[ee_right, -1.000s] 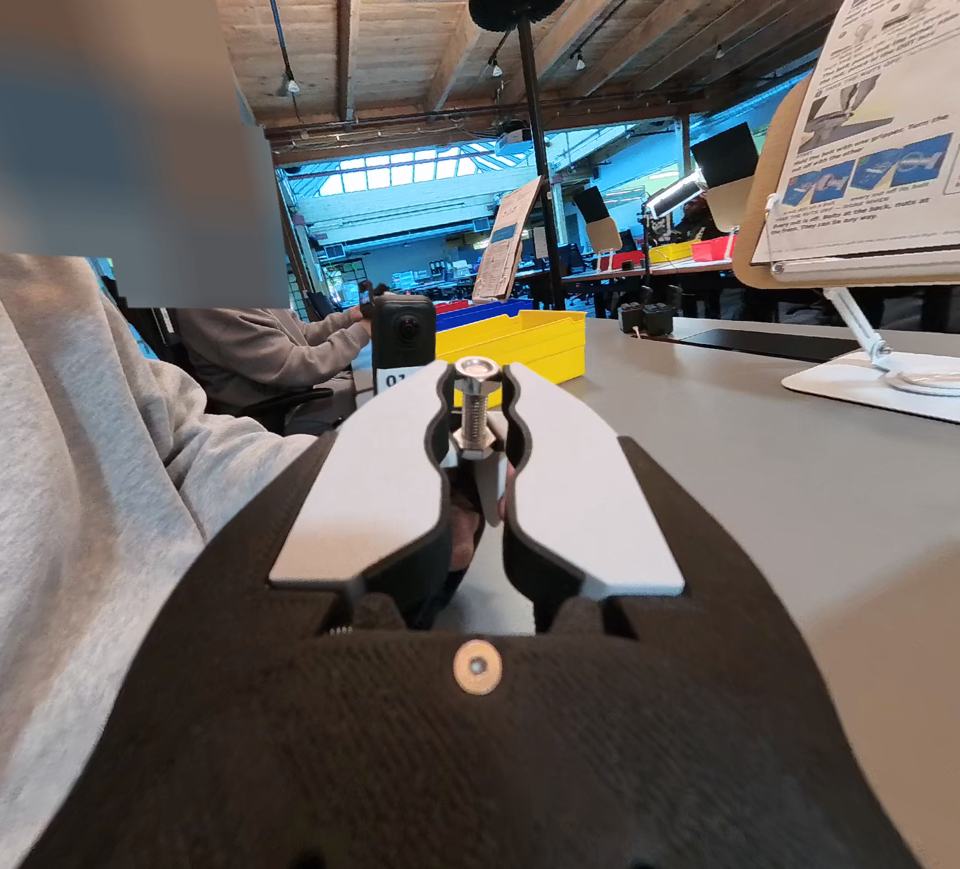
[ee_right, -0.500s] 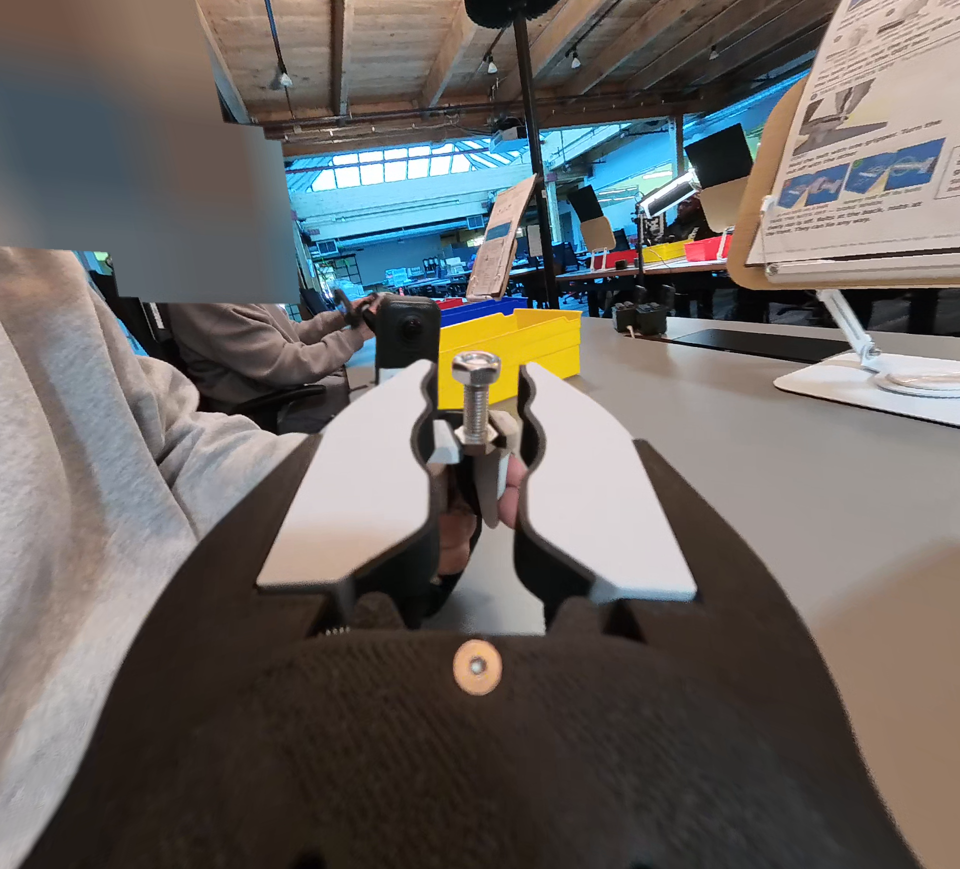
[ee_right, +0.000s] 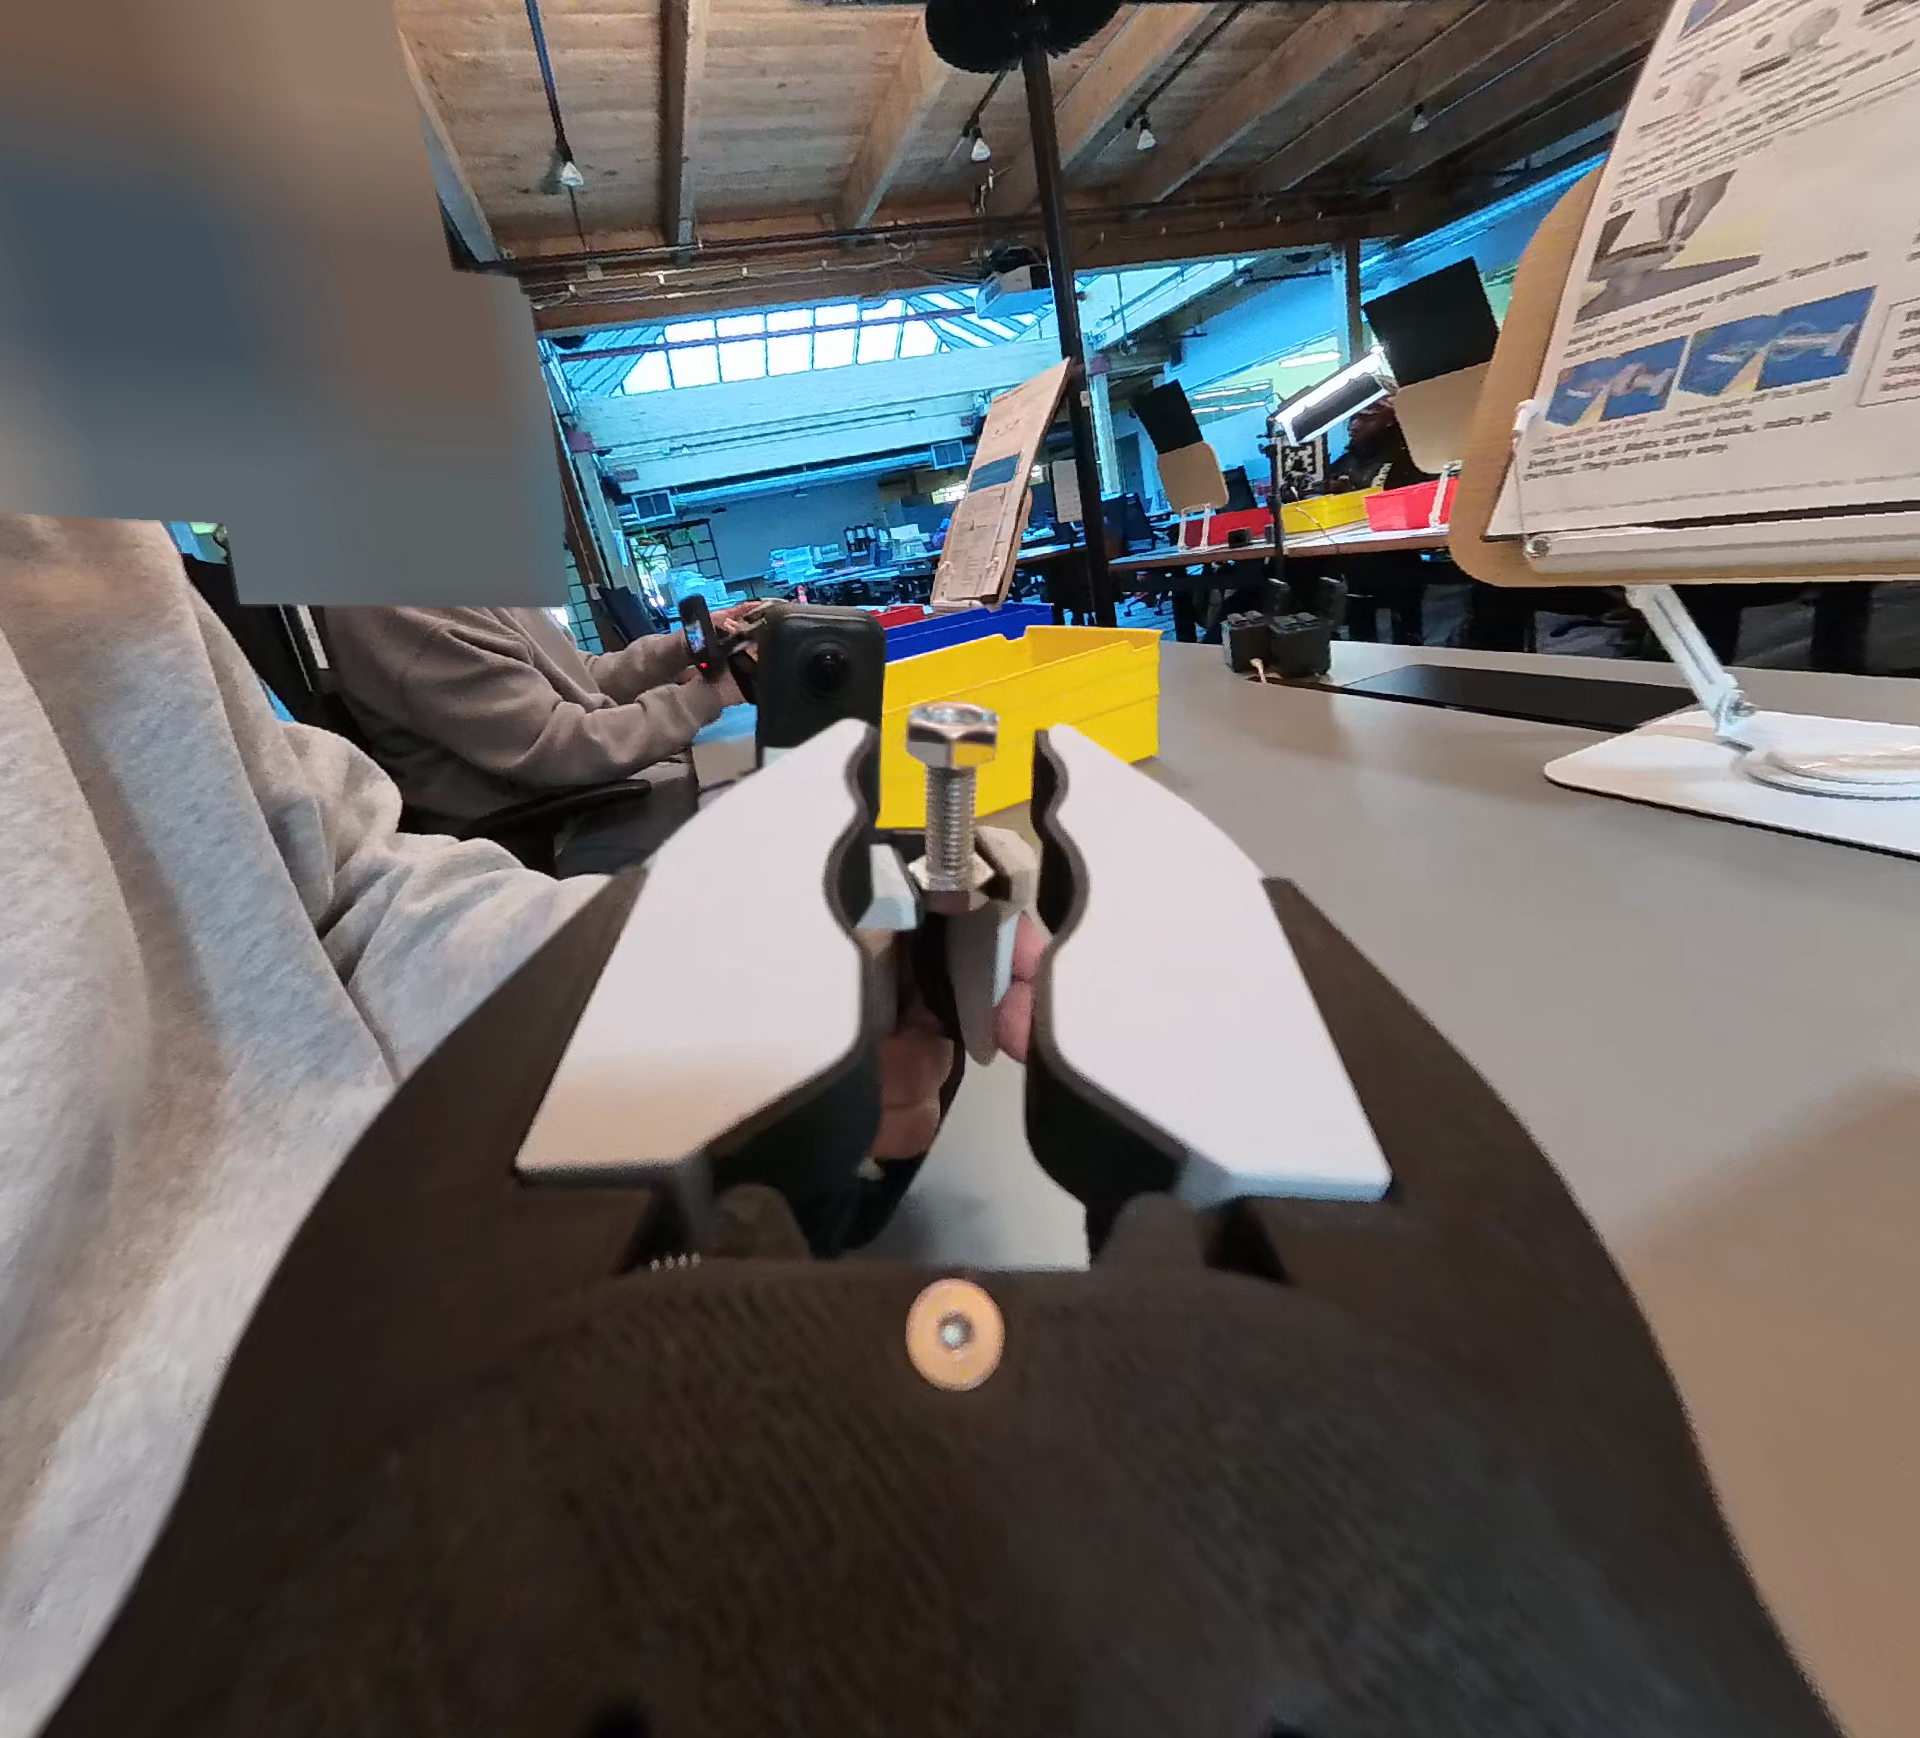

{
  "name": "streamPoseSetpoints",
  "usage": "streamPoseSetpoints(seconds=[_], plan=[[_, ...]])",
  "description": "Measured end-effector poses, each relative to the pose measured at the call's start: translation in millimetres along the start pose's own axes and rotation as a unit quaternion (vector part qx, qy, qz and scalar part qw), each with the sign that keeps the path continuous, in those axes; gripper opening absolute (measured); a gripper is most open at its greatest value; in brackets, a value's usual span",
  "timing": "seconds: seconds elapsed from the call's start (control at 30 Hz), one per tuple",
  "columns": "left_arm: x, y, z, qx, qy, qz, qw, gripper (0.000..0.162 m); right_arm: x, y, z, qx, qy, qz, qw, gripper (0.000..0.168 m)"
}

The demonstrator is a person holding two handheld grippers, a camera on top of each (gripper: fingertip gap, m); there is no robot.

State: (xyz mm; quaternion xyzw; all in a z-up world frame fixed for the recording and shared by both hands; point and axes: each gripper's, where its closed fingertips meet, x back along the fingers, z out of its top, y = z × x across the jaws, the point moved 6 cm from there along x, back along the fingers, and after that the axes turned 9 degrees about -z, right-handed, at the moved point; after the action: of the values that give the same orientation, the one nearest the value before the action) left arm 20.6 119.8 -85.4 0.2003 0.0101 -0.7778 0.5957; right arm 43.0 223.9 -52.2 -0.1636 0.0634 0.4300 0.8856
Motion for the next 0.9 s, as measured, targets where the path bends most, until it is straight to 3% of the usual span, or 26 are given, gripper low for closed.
streamPoseSetpoints(seconds=[0.07, 0.13, 0.23, 0.4, 0.9], plan=[[0, 1, 0, 0.000, 0.000, -0.002, 1.000, 0.016, 1, 3, 0, 0.011, -0.004, -0.011, 1.000, 0.021], [0, 0, 1, 0.005, 0.008, -0.004, 1.000, 0.016, 4, 11, -1, 0.016, -0.012, -0.044, 0.999, 0.000], [1, -1, 1, 0.003, 0.006, -0.001, 1.000, 0.016, 6, 11, 3, 0.010, -0.001, -0.033, 0.999, 0.003], [0, -1, -1, 0.001, -0.001, 0.001, 1.000, 0.017, 1, -2, 2, 0.006, 0.005, 0.000, 1.000, 0.027], [-7, 4, -10, 0.005, -0.035, -0.020, 0.999, 0.016, -3, -7, -5, 0.034, -0.024, -0.005, 0.999, 0.018]])
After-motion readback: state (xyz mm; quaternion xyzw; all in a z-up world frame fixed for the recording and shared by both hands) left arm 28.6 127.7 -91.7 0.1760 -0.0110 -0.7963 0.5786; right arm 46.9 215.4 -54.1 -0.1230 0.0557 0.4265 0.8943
